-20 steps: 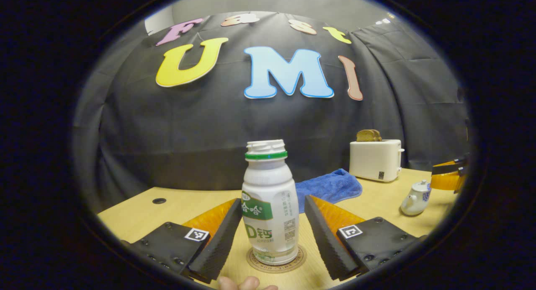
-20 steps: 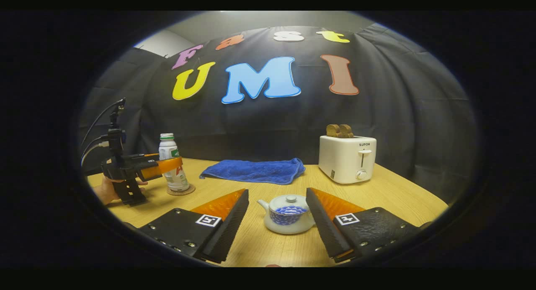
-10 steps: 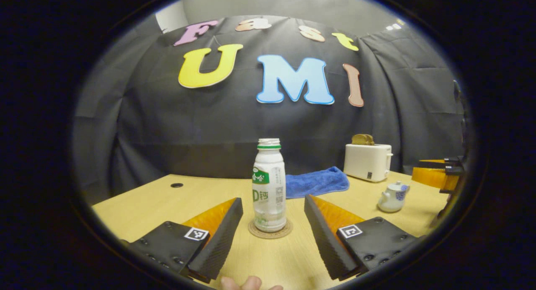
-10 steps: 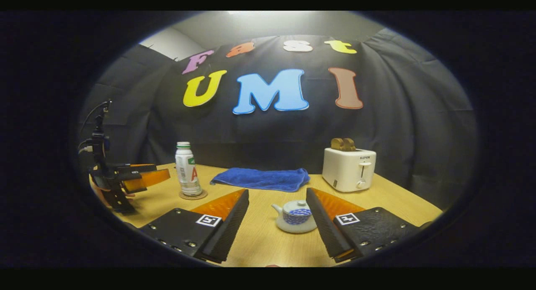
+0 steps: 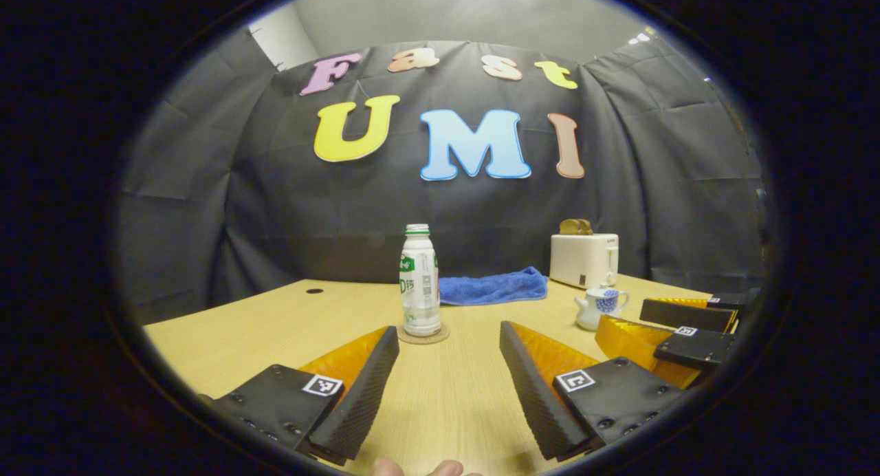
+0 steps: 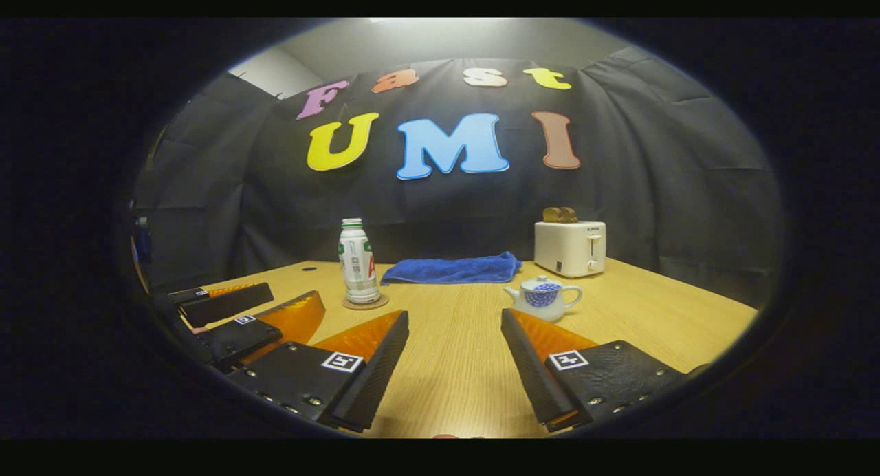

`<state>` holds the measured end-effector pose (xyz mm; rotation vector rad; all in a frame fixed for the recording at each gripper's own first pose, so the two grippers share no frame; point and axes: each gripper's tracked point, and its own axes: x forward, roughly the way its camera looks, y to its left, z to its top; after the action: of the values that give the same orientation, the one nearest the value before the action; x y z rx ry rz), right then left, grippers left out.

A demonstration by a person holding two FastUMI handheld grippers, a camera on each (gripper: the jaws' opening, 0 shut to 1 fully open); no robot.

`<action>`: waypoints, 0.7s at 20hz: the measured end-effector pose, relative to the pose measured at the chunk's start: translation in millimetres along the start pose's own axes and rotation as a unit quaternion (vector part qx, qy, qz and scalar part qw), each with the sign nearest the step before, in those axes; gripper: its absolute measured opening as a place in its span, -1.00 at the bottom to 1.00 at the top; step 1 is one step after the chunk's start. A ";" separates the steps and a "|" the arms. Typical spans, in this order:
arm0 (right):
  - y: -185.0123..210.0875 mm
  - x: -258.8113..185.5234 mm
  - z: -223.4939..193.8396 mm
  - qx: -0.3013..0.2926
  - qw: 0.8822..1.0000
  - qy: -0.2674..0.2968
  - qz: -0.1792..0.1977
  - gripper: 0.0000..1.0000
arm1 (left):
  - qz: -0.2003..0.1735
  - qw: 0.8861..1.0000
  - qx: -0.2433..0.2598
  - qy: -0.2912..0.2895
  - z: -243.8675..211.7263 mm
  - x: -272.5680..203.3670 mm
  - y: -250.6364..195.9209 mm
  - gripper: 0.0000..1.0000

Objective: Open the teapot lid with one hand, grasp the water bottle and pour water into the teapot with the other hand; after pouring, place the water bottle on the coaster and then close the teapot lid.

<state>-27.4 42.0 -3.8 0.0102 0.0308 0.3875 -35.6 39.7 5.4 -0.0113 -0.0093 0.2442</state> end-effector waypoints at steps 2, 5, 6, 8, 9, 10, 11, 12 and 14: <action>2.4 1.0 7.1 -0.005 1.000 -0.018 -0.015 0.69 | 0.011 1.000 0.001 0.001 3.5 -1.0 2.1 1.00; -0.6 1.5 4.4 -0.011 0.999 -0.016 -0.028 0.86 | 0.019 1.000 0.002 0.004 -1.0 -1.9 4.0 1.00; -2.1 1.8 4.9 -0.012 0.999 -0.014 -0.031 0.86 | 0.019 1.000 0.003 0.004 -1.1 -0.8 3.3 1.00; -3.7 3.3 2.9 -0.012 0.999 -0.010 -0.036 0.88 | 0.015 1.000 0.003 0.005 -1.1 0.0 2.1 1.00; -5.5 2.0 3.9 -0.013 0.999 -0.012 -0.041 0.88 | 0.009 1.000 0.003 0.004 -2.0 -1.6 -0.2 0.92; -7.4 2.2 5.1 -0.014 0.999 -0.015 -0.048 0.89 | 0.002 1.000 0.002 0.005 -2.1 -1.4 -2.4 1.00; -8.9 2.5 4.7 -0.016 0.998 -0.015 -0.054 0.89 | -0.005 1.000 0.002 0.005 -3.0 -1.9 -5.5 0.92; -10.3 3.0 3.5 -0.016 0.998 -0.012 -0.059 0.88 | -0.011 1.000 0.002 0.005 -2.6 -1.4 -7.4 1.00; -10.4 1.6 4.9 -0.016 0.998 -0.014 -0.061 0.88 | -0.017 1.000 0.003 0.003 -1.3 0.3 -7.8 1.00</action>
<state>-21.9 33.0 0.9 -0.0180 -0.0028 0.2649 -33.4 32.2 4.1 -0.0066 -0.0028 0.2094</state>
